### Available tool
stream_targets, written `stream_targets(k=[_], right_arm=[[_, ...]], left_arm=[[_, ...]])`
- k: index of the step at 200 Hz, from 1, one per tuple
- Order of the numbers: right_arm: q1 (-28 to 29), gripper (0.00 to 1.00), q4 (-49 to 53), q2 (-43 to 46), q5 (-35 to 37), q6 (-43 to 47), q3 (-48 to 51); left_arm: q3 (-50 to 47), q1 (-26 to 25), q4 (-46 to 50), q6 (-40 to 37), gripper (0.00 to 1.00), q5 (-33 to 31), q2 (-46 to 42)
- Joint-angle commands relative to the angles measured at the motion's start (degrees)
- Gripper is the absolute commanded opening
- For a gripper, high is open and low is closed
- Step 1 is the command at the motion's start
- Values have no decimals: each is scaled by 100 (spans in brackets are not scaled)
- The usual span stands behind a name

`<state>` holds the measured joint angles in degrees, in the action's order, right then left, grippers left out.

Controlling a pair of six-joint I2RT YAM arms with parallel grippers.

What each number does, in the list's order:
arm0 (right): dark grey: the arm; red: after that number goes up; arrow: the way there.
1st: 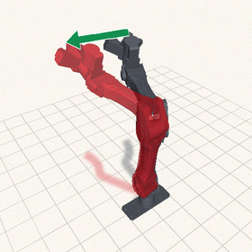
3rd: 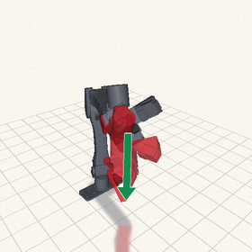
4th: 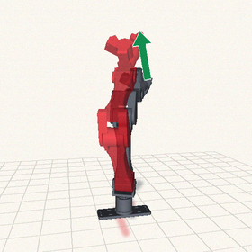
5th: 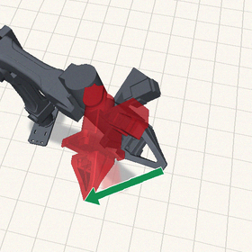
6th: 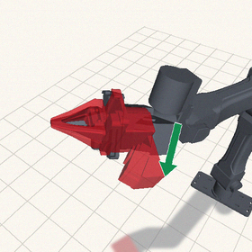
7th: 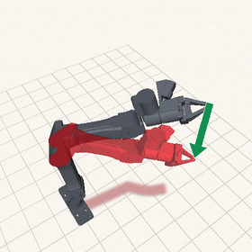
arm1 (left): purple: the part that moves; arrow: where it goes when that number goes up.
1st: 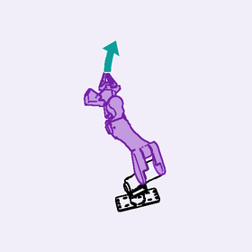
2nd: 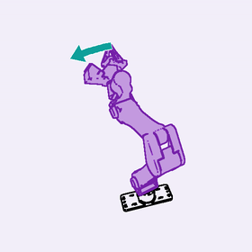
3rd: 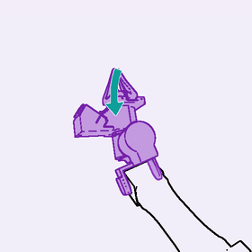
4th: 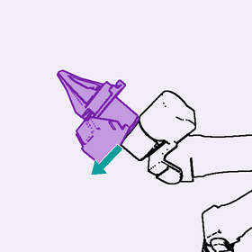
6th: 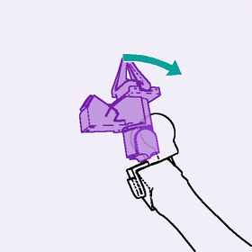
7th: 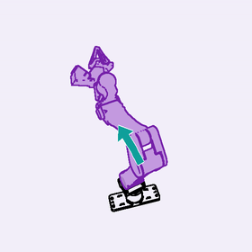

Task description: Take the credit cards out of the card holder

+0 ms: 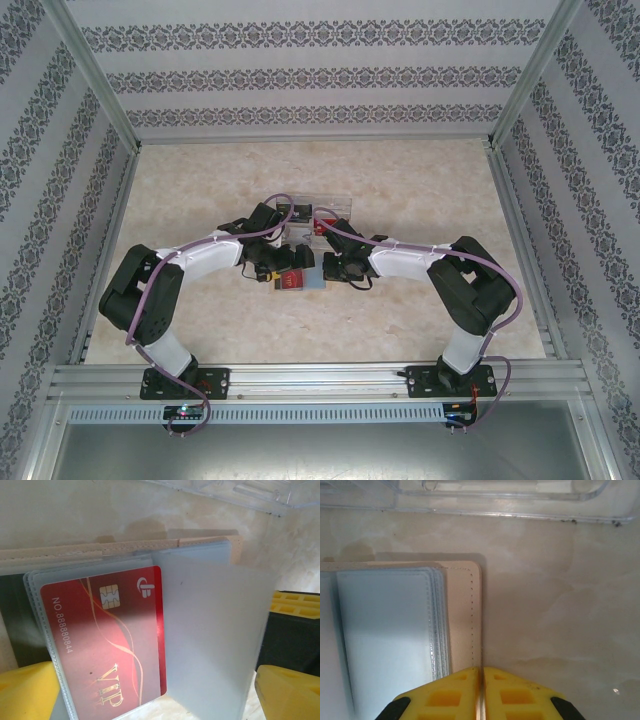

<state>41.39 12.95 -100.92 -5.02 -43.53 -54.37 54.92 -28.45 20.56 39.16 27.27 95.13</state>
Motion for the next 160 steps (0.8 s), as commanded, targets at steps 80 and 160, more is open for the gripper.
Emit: stream_targets(k=[80, 160], right_arm=[[-7, 18, 286, 274, 203, -69, 17], [151, 20, 103, 371, -246, -219, -560]], left_arm=[[13, 78, 302, -144, 100, -280, -424], [-370, 522, 353, -251, 80, -307, -588]])
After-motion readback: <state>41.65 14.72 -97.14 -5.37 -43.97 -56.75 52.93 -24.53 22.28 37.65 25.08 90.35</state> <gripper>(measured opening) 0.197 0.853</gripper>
